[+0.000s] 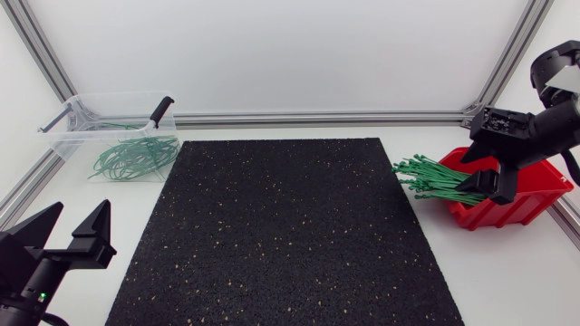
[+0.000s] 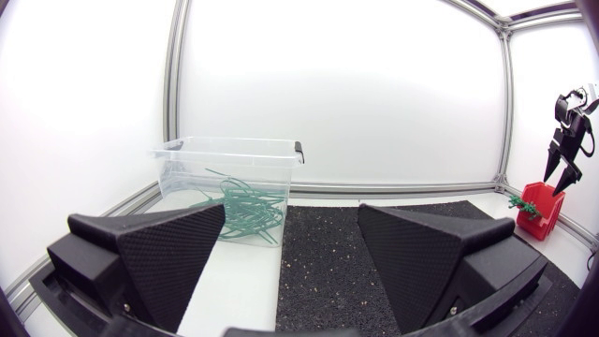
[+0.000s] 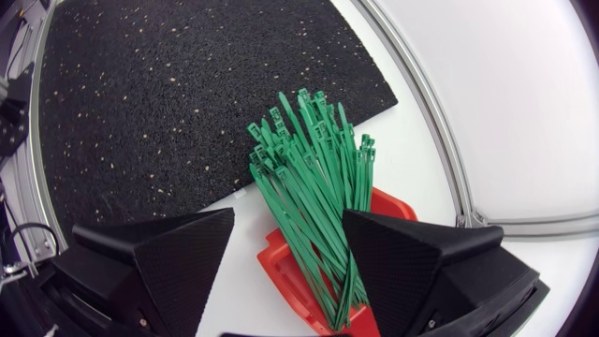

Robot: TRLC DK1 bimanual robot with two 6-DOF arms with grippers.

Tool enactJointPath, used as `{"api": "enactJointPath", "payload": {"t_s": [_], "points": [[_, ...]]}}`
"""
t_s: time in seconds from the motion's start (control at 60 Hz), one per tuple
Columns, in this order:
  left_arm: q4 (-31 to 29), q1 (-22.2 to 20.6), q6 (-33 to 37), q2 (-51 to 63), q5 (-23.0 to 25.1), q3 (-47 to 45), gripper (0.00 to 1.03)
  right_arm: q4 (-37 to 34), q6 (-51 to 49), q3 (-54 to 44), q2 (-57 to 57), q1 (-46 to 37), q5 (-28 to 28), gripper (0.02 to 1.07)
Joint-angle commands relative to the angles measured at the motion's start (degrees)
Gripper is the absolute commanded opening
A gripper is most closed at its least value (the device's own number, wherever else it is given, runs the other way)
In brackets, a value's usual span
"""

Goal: Take a green cable tie from the red box, thread the tail through the head to close it, then place it in the transparent bin on the left.

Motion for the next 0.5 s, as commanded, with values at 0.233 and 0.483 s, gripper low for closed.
{"api": "enactJointPath", "payload": {"t_s": [0.233, 0.483], "points": [[-1.3, -0.7, 0.3, -0.2, 0.3, -2.2, 0.99, -0.8, -13.6, -2.2, 7.1, -0.7, 0.9, 0.6], [-1.3, -0.8, 0.3, -0.2, 0.3, -2.2, 0.99, -0.2, -15.8, -2.9, 9.8, -0.3, 1.3, 0.35]]}}
